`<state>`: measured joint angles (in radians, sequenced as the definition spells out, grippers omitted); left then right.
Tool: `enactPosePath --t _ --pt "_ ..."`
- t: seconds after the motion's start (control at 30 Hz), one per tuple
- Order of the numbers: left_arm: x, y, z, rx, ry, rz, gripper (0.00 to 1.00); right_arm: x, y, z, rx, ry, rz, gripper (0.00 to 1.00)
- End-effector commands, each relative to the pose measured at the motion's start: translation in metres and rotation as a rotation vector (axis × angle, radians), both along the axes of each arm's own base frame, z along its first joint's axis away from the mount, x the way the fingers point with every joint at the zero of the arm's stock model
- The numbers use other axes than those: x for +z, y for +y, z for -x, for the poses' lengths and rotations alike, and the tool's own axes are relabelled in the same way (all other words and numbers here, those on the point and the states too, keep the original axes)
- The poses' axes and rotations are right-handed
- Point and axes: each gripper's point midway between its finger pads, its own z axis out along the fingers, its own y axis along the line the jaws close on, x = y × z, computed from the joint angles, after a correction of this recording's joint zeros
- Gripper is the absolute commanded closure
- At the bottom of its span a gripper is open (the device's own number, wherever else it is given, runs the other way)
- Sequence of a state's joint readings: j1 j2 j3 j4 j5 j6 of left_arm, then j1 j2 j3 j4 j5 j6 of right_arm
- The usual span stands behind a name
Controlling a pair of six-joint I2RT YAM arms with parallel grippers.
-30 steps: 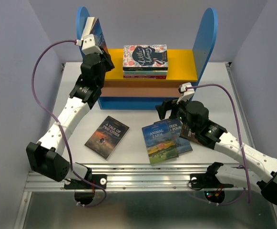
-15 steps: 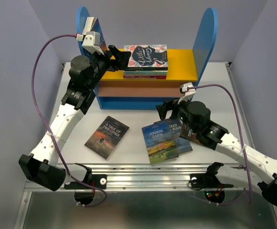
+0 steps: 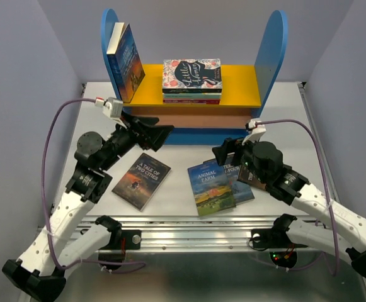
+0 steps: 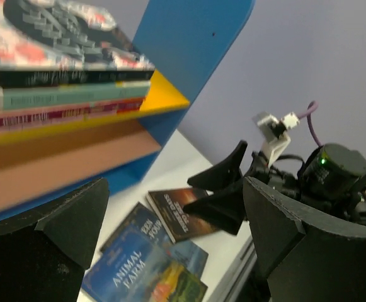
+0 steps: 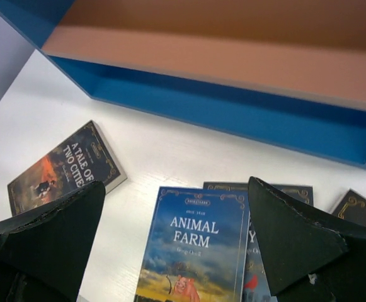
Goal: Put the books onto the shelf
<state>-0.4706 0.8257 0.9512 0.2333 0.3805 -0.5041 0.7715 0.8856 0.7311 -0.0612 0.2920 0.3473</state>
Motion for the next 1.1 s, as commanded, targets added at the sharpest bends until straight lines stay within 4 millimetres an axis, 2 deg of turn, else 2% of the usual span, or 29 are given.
enactPosePath --t 0.0,0.1,0.13,0.2,0.23,0.3,0.43,0.47,0.5,0.53,0.57,0.67,0.7,0.73,0.8,0.87,1.07 --pt "-0.076 0.002 0.018 -0.018 0.221 -0.004 0.01 -0.022 -0.013 0.009 -0.054 0.104 -0.012 0.00" --pt "-0.113 -0.002 0.032 -0.063 0.312 0.000 0.01 -0.047 -0.016 0.014 -0.077 0.190 0.014 0.00" --pt "-0.142 -0.008 0.038 -0.096 0.380 -0.020 0.01 -0.061 -0.017 0.015 -0.089 0.237 0.043 0.00" --pt "-0.174 -0.014 0.040 -0.108 0.476 -0.038 0.01 -0.072 -0.019 0.016 -0.113 0.286 0.061 0.00" --pt "-0.197 -0.017 0.043 -0.115 0.533 -0.056 0.01 -0.085 -0.022 0.017 -0.133 0.330 0.098 0.00" --pt "-0.226 -0.027 0.047 -0.137 0.623 -0.066 0.01 -0.091 -0.027 0.013 -0.193 0.359 0.106 0.00" --pt "-0.250 -0.049 0.051 -0.184 0.700 -0.076 0.01 -0.114 -0.024 0.018 -0.200 0.435 0.124 0.00" --pt "-0.267 -0.055 0.051 -0.183 0.749 -0.113 0.01 -0.122 -0.024 0.019 -0.198 0.467 0.128 0.00" --pt "-0.275 -0.058 0.051 -0.181 0.775 -0.134 0.01 -0.127 -0.024 0.020 -0.203 0.483 0.136 0.00" --pt "-0.276 -0.064 0.049 -0.186 0.783 -0.146 0.01 -0.130 -0.024 0.021 -0.200 0.494 0.144 0.00" --pt "-0.295 -0.069 0.048 -0.185 0.839 -0.190 0.01 -0.133 -0.026 0.020 -0.210 0.503 0.146 0.00" --pt "-0.311 -0.086 0.046 -0.212 0.906 -0.242 0.01 -0.138 -0.022 0.025 -0.179 0.529 0.145 0.00" --pt "-0.332 -0.089 0.047 -0.208 0.967 -0.281 0.01 -0.142 -0.021 0.026 -0.165 0.551 0.141 0.00" --pt "-0.331 -0.097 0.046 -0.232 0.977 -0.290 0.01 -0.144 -0.019 0.028 -0.152 0.562 0.142 0.00" --pt "-0.349 -0.100 0.045 -0.223 1.025 -0.328 0.01 -0.148 -0.012 0.034 -0.109 0.594 0.132 0.00" --pt "-0.358 -0.101 0.040 -0.171 1.044 -0.355 0.01 -0.149 -0.010 0.037 -0.096 0.615 0.115 0.00" --pt "-0.371 -0.091 0.025 -0.017 1.057 -0.445 0.13 -0.163 -0.014 0.045 -0.089 0.654 0.121 0.00"
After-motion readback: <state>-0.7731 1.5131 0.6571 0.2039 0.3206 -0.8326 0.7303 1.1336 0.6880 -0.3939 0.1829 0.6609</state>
